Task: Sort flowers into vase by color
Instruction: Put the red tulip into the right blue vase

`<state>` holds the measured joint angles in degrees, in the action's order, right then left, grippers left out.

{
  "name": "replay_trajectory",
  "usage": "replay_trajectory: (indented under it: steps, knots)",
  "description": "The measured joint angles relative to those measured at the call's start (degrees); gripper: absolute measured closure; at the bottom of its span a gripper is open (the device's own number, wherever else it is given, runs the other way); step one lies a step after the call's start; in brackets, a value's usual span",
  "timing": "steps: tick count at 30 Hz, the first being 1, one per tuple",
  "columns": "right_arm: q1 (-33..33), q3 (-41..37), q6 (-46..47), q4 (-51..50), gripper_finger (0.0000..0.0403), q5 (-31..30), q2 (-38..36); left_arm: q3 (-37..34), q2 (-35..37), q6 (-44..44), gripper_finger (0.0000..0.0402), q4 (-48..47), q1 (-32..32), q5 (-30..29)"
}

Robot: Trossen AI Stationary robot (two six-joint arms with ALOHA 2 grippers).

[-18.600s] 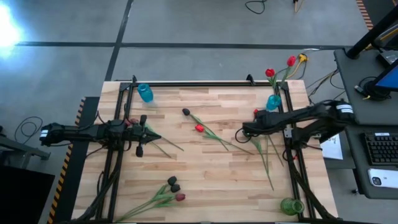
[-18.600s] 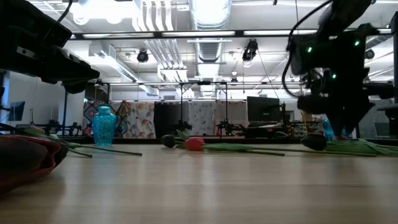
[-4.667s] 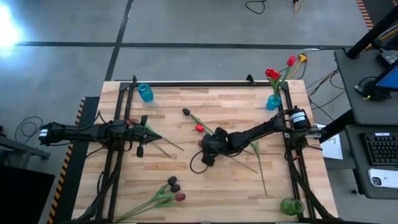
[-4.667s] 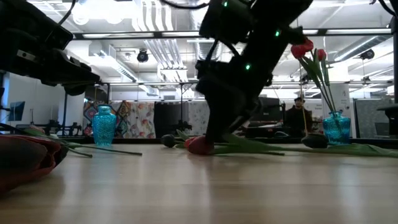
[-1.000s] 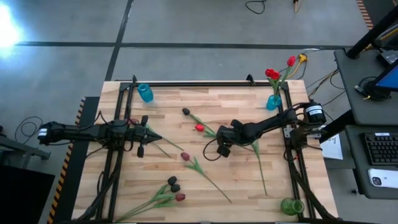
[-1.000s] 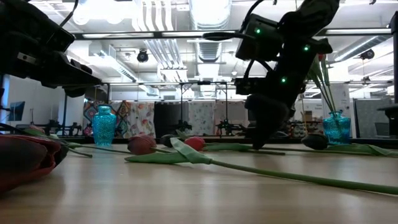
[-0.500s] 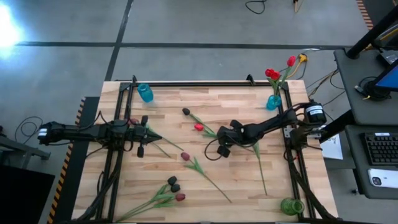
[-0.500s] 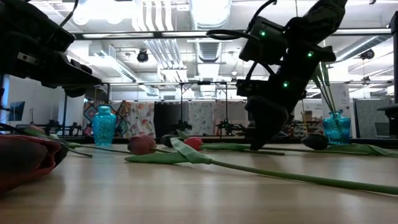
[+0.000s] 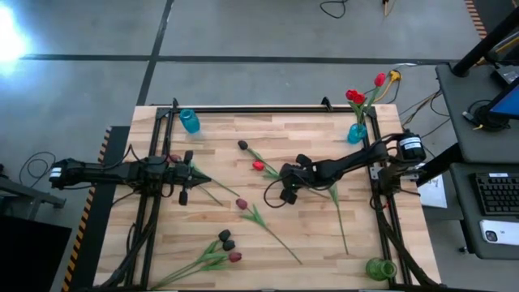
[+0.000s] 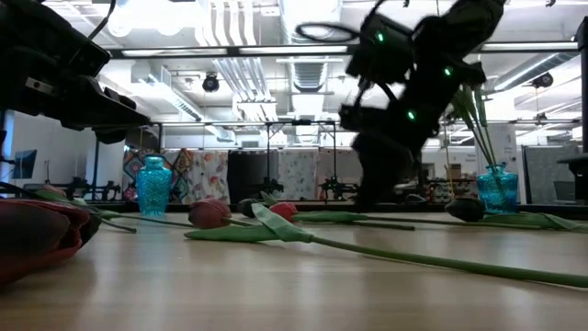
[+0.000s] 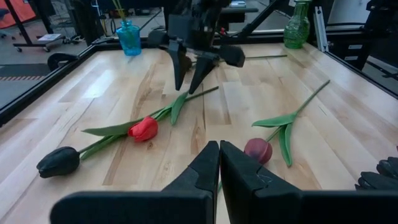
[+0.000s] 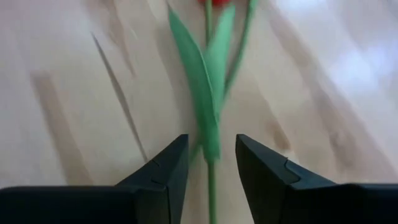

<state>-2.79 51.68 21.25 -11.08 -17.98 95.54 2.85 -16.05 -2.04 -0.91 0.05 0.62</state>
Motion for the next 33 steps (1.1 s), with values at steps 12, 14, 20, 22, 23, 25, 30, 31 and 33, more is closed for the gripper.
replay_trajectory:
  steps: [12, 14, 20, 22, 23, 25, 30, 31, 33]
  knots:
    - [0.7, 1.58, -1.77, 1.13, 0.0297, -0.24, 4.47, 0.01, 0.0, 0.02, 0.0402, 0.0, 0.0, -0.01]
    - [0.7, 1.61, -1.77, 1.3, 0.0305, -0.22, 4.6, 0.01, 0.01, 0.02, 0.0402, 0.01, 0.0, -0.01]
    - [1.02, 2.54, -1.64, 1.74, 0.034, -0.26, 4.45, 0.01, -0.02, 0.02, 0.0402, 0.0, -0.01, -0.01]
    - [1.6, 2.58, -1.58, 2.25, 0.0352, -0.13, 5.15, 0.0, -0.02, 0.02, 0.0402, 0.02, 0.0, 0.0]
    - [1.88, 2.58, -1.39, 2.46, 0.0358, 0.24, 5.68, 0.01, -0.02, 0.0, 0.0402, 0.0, 0.0, 0.0]
    - [1.97, 2.66, -1.27, 2.78, 0.0371, 0.34, 6.17, 0.01, 0.0, 0.02, 0.0402, 0.01, 0.0, -0.01]
    - [1.76, 3.98, -1.32, 2.19, 0.039, 0.0, 5.7, 0.0, -0.03, 0.01, 0.0402, 0.0, 0.0, -0.04]
    - [1.63, 4.3, -1.34, 1.99, 0.039, -0.03, 5.0, 0.01, -0.04, 0.01, 0.0402, 0.03, -0.01, -0.04]
    - [1.08, 5.35, -1.38, 2.35, 0.0391, -1.45, 3.04, 0.02, -0.04, 0.02, 0.0402, 0.0, 0.0, -0.02]
